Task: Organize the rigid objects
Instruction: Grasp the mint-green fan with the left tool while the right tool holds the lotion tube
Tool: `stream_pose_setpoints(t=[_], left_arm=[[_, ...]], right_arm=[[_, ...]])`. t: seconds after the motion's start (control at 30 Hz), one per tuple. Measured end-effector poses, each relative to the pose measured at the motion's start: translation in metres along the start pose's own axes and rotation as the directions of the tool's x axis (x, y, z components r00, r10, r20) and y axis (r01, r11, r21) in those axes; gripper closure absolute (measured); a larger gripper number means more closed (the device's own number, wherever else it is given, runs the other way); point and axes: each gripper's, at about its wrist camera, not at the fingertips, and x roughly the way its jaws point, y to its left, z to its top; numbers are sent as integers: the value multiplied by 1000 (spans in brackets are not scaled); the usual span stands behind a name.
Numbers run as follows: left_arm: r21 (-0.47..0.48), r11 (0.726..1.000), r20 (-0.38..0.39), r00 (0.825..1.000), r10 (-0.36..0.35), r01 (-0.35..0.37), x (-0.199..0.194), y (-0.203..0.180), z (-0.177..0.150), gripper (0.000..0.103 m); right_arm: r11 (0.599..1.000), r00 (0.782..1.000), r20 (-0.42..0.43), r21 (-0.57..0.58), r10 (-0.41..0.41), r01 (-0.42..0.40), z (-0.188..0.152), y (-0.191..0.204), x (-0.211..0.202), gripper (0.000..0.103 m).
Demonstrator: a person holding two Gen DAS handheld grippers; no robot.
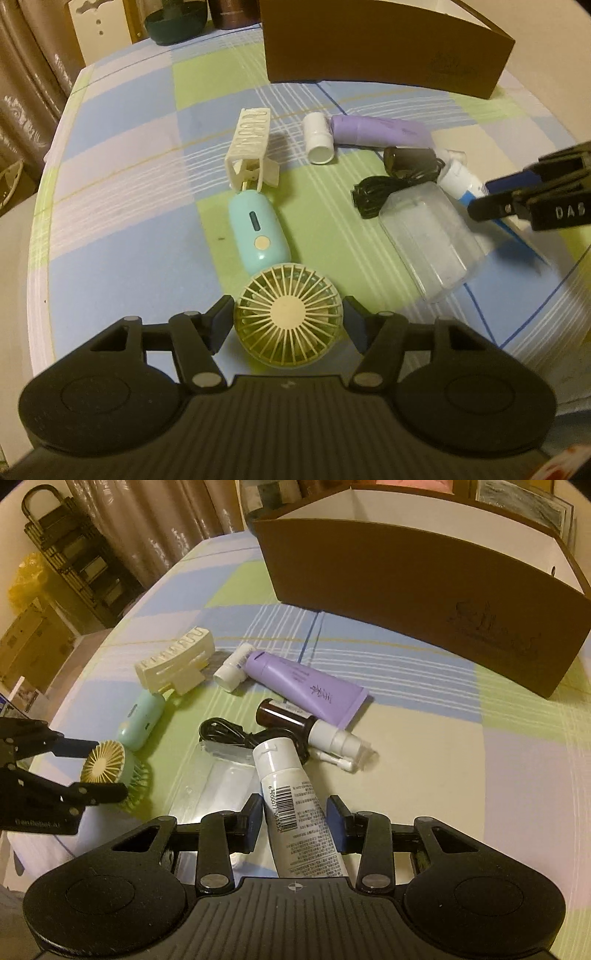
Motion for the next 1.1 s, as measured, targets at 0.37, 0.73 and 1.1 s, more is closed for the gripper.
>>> stream_pose_setpoints(t=[0.37, 0.73, 1.1], left_arm=[[-37, 999, -25, 999, 35, -36, 18, -3, 12, 41], [-48, 998, -7, 1000, 29, -29, 20, -2, 12, 41], [-62, 998, 56, 998, -14, 18, -14, 3, 10, 42]], right_arm=[[997, 996, -69, -62, -59, 55, -5, 10, 10, 64], [988, 994, -59, -134, -91, 82, -12, 19, 15, 68], [999, 1000, -21, -33, -6, 5, -5, 7, -9, 70]])
